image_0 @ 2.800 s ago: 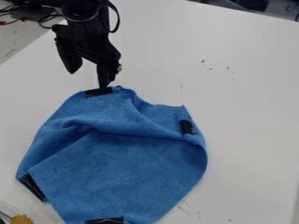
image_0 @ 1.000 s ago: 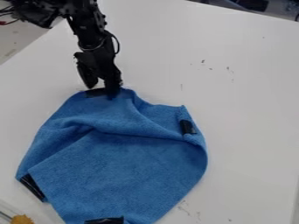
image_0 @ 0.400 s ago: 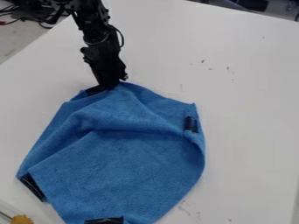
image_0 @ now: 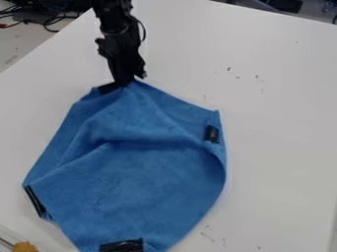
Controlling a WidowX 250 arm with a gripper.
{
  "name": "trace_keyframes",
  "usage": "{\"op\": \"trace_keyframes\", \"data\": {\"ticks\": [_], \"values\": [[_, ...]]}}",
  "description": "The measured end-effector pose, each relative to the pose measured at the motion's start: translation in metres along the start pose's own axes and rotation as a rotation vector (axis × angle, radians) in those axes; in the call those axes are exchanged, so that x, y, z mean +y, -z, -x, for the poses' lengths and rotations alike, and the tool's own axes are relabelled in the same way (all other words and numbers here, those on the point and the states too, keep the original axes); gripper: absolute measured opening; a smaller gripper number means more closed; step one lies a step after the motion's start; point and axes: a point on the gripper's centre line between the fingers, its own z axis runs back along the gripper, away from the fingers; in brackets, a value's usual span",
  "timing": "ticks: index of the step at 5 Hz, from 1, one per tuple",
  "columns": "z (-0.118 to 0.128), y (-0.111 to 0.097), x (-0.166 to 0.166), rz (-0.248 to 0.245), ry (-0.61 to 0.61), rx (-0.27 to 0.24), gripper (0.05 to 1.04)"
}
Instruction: Unfolding the cloth from the top
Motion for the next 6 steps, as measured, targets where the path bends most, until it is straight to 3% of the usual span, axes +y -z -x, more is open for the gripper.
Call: {"op": "trace_keyframes", "data": {"ticks": [1,2,3,4,5,6], "values": [[-0.028,-0.004,0.019,-0.023,0.061,-0.051,0.059],[-0.03,0.011,0.035,-0.005,0.05,-0.058,0.059],[-0.021,0.03,0.042,0.048,0.015,-0.056,0.059],[-0.027,0.039,0.046,0.094,0.079,-0.073,0.081],[-0.038,0.042,0.048,0.091,0.131,-0.081,0.24],[-0.045,0.042,0.049,0.055,0.187,-0.065,0.502]]}}
